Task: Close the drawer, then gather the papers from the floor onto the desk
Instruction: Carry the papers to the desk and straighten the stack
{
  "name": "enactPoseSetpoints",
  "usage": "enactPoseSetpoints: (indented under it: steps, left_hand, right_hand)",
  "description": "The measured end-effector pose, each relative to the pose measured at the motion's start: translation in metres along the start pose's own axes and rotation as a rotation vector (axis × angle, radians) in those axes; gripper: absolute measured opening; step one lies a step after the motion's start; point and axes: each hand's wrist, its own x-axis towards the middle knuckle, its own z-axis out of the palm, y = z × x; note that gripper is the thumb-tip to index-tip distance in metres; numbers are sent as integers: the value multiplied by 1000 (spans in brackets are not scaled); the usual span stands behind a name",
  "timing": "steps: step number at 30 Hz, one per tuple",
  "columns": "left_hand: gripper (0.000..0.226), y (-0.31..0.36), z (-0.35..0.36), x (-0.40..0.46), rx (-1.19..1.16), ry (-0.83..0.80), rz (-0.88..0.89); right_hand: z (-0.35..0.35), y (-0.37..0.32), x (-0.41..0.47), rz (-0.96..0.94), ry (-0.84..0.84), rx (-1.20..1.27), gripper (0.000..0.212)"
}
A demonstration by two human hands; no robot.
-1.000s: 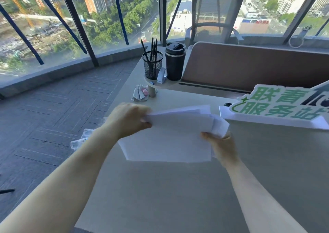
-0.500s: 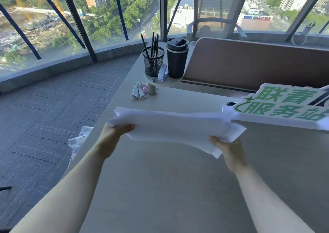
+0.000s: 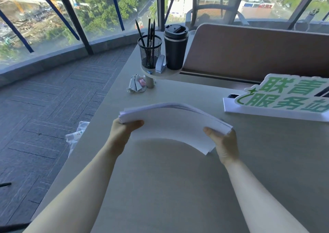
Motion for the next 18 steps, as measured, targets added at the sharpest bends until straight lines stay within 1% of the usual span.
enactPoseSetpoints:
  steps: [1, 2, 3, 4, 8, 10, 13, 14, 16, 18]
  left_hand:
    - [31, 1, -1, 3, -1, -5, 12]
    - [31, 1, -2, 6, -2, -12, 25]
    - [34, -1, -3, 7, 4, -17, 30]
    - [37, -4, -4, 7, 10, -26, 16]
    - [48, -28, -12, -3, 36, -29, -112]
    - [51, -34, -14, -4, 33, -5, -117]
    - [46, -37, -16, 0, 22, 5, -124]
    - [42, -38, -17, 0, 28, -4, -144]
    - [31, -48, -17, -3, 98, -14, -206]
    - [20, -55, -13, -8, 137, 4, -227]
  right_hand:
    - [-1, -1, 1, -38, 28, -9, 30]
    - [-1, 0, 3, -76, 38, -23, 31]
    - [0, 1, 3, -78, 34, -27, 28]
    - [2, 4, 1, -59, 26, -26, 24]
    - [5, 21, -7, 46, -10, -20, 23]
    - [5, 24, -8, 65, -14, -14, 25]
    - [6, 25, -5, 77, -1, -20, 26]
    - [6, 29, -4, 92, -14, -64, 25]
    - [5, 44, -10, 193, -42, -213, 17]
    - [3, 56, -18, 269, -48, -386, 7]
